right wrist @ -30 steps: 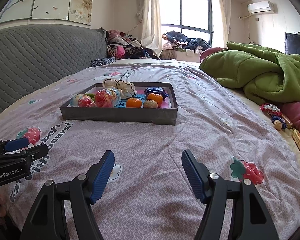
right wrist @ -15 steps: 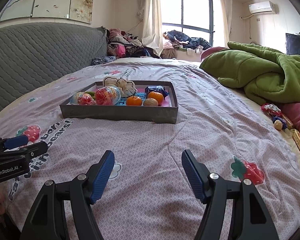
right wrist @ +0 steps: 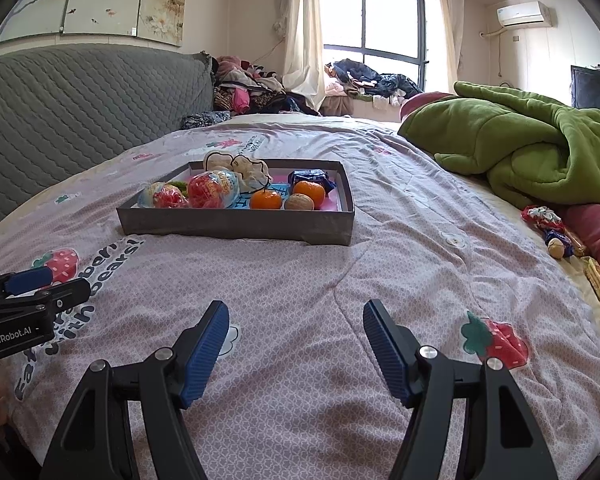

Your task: Organize objects

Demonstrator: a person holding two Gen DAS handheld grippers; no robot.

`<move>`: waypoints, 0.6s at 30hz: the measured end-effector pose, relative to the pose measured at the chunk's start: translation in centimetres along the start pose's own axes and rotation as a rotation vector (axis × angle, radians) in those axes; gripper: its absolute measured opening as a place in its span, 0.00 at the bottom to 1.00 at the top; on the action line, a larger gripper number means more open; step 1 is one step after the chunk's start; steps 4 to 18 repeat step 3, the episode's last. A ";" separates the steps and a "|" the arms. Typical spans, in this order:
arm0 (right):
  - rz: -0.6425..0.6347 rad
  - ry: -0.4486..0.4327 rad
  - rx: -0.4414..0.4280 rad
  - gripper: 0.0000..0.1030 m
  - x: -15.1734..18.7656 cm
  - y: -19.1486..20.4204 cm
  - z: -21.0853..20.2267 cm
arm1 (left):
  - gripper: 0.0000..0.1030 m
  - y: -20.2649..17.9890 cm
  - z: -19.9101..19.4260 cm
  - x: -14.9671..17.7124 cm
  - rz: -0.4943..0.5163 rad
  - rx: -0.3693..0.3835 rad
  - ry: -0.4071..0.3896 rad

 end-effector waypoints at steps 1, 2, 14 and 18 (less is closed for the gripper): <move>0.002 0.001 0.001 0.67 0.0 -0.1 0.0 | 0.69 0.0 0.0 0.0 -0.001 -0.002 -0.001; 0.002 0.000 0.002 0.67 0.0 -0.1 0.0 | 0.69 0.1 0.0 0.0 -0.003 -0.003 0.001; 0.002 -0.002 0.002 0.67 0.0 0.0 0.0 | 0.69 0.1 0.0 0.0 -0.004 0.001 0.001; 0.002 -0.002 0.002 0.67 0.0 0.0 0.0 | 0.69 0.1 0.0 0.0 -0.004 0.001 0.001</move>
Point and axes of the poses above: each gripper's, at about its wrist camera, not at the fingertips, and z roughly the way its jaws point, y to its left, x to its underside, the point moved 9 cm from there along z, roughly the way its jaws point, and after that the axes turned 1 degree about -z, right-handed, at the moved point
